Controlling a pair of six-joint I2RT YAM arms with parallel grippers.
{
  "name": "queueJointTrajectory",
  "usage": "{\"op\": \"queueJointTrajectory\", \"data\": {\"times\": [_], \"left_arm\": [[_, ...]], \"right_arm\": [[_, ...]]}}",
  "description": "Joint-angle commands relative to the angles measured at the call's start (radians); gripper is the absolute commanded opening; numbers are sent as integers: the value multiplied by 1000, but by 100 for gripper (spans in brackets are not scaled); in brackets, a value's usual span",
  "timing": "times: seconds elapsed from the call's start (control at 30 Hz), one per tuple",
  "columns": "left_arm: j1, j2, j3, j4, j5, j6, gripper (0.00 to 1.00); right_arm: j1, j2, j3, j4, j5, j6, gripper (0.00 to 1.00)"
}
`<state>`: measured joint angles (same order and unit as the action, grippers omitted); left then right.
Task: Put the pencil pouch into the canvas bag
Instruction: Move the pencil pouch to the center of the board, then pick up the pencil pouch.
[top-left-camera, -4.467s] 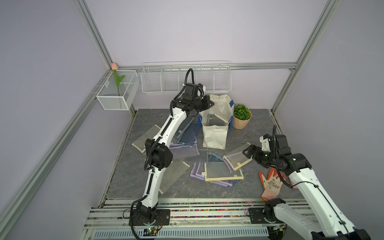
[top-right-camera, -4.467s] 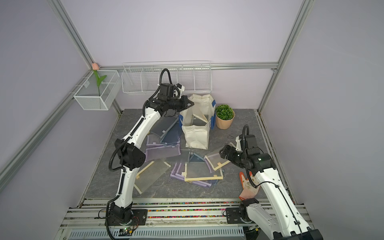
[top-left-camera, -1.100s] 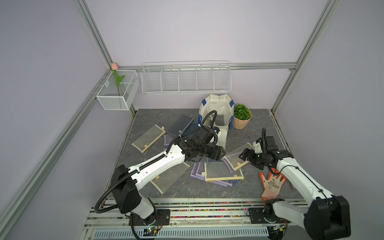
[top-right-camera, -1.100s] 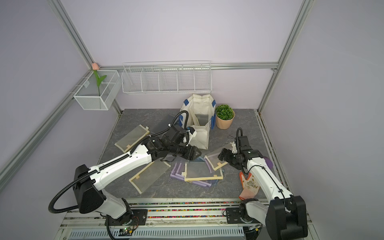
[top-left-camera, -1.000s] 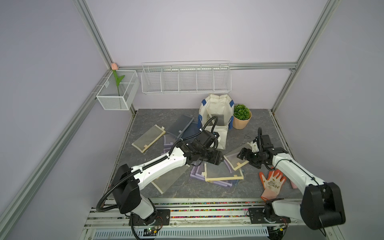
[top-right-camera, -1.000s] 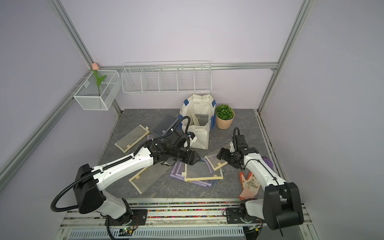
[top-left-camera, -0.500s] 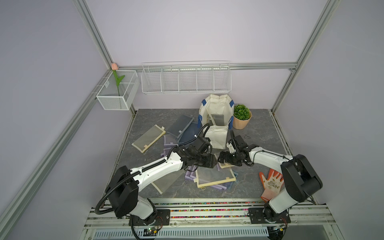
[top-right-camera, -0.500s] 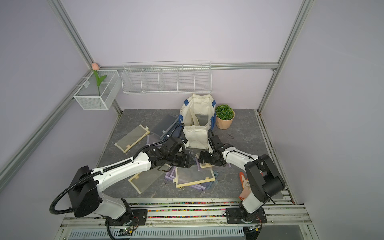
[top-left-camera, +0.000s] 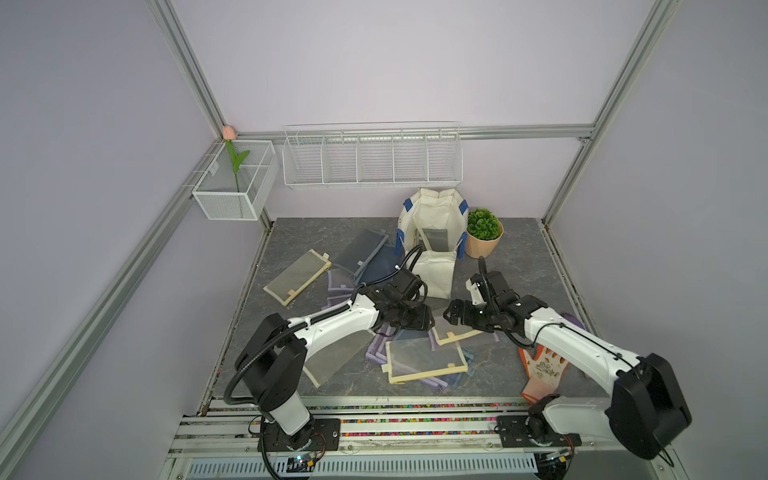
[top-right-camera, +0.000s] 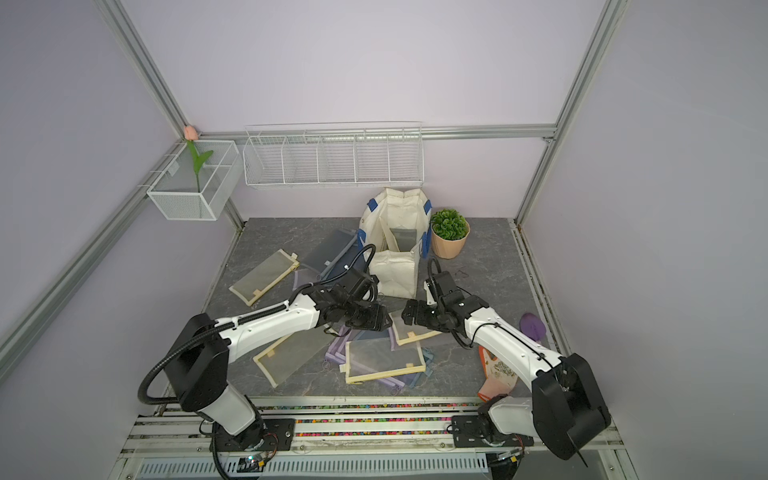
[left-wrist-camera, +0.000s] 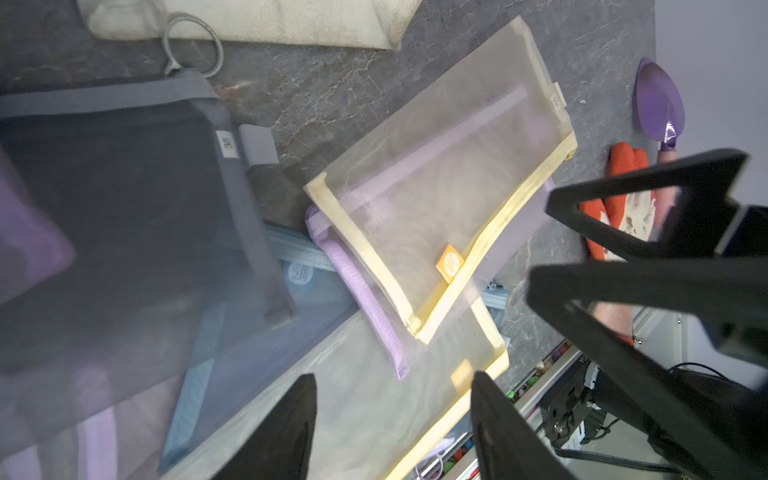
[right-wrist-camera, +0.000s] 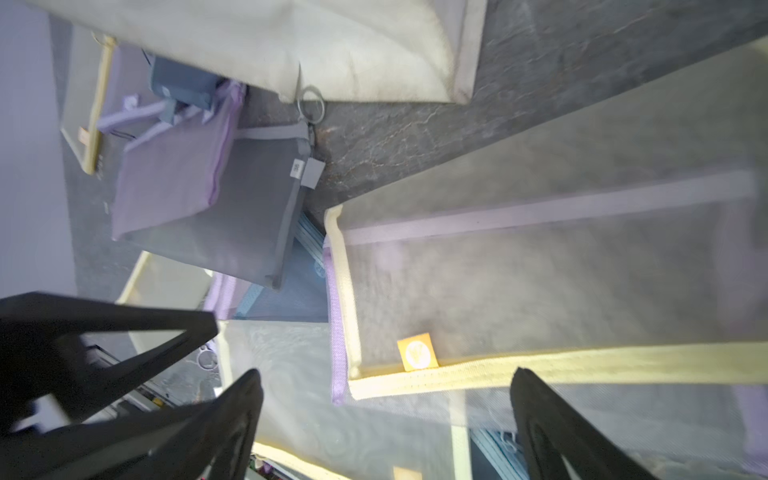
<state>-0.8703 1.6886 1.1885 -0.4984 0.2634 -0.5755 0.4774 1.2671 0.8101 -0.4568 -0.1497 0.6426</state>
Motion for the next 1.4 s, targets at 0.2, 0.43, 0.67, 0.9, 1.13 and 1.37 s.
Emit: {"op": "queueJointTrajectory", "data": {"times": [0.2, 0.43, 0.67, 0.9, 1.13, 1.37], "left_arm": [[-33, 212, 214, -14, 20, 55, 63], [-47, 324, 274, -16, 22, 49, 61], [-56, 334, 229, 0, 39, 36, 59], [-78, 362, 223, 12, 43, 19, 57], [-79, 370, 231, 23, 53, 6, 57], [-79, 371, 223, 17, 57, 9, 56]], "right_arm": [[-238, -170, -245, 34, -137, 158, 96], [-343, -94, -312, 187, -211, 184, 99], [-399, -31, -309, 268, -258, 169, 97], [-400, -135, -252, 85, -239, 134, 95], [-405, -263, -272, 35, -225, 168, 95], [-427, -75, -254, 254, -314, 182, 96]]}}
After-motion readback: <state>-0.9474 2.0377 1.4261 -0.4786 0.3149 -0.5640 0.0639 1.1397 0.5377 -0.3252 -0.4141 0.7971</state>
